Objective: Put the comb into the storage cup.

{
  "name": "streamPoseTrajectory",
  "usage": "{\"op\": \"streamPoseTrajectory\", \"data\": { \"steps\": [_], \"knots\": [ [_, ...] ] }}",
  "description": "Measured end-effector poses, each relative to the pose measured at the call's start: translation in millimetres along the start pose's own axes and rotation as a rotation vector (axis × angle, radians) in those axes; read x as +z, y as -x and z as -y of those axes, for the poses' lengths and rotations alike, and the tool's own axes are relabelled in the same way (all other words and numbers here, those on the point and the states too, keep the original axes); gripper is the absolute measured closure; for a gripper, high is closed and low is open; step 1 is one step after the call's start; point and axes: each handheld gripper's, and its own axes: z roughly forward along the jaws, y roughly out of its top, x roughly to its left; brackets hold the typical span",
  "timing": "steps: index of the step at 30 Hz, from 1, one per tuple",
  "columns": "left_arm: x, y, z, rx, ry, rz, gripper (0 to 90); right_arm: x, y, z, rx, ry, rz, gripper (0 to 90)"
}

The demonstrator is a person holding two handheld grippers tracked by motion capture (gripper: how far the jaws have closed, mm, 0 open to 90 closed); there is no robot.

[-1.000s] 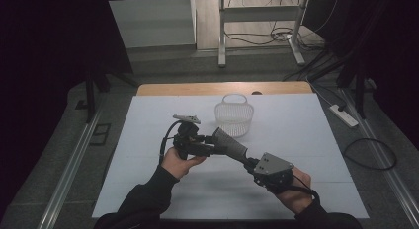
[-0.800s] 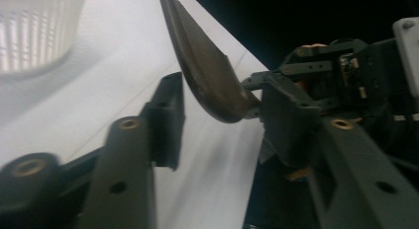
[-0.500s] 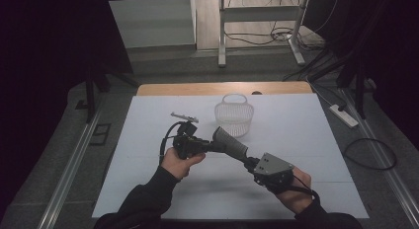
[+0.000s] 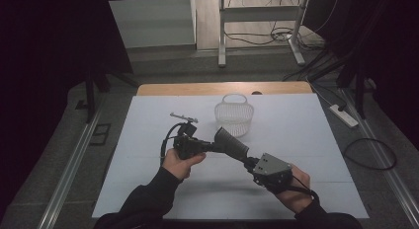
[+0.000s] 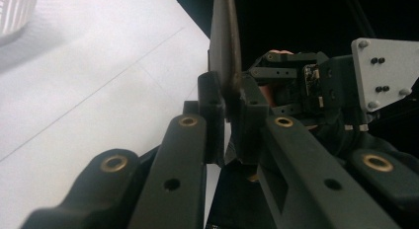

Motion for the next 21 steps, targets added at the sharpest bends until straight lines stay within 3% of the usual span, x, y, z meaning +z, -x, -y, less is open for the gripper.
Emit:
{"op": "streamPoseTrajectory", "data": {
  "steps": [21],
  "knots": [
    [-6.0, 7.6, -1.0, 0.08, 0.02, -0.054, 83.6, -3.0, 6.8, 1.5, 0.087, 0.011, -0.046, 42.5]
  ]
}}
